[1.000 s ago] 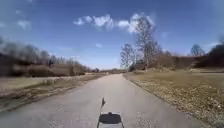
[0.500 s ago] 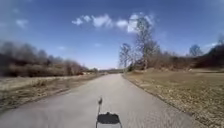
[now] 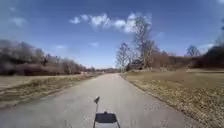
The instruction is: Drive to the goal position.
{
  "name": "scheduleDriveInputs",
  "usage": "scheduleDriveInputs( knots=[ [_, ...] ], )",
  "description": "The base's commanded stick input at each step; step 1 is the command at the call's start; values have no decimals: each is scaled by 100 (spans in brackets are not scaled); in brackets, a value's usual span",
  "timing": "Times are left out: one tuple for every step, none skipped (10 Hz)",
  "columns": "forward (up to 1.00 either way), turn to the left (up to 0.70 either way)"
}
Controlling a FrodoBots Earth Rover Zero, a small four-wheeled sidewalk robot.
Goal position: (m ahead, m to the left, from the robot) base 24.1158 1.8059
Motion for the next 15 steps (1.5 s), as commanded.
scheduleDriveInputs(
  knots=[
    [100, 0],
    [100, 0],
    [100, 0],
    [100, 0],
    [100, 0],
    [100, 0],
    [100, 0],
    [100, 0],
    [100, 0],
    [100, 0],
    [100, 0],
    [100, 0],
    [100, 0],
    [100, 0],
    [100, 0]
  ],
)
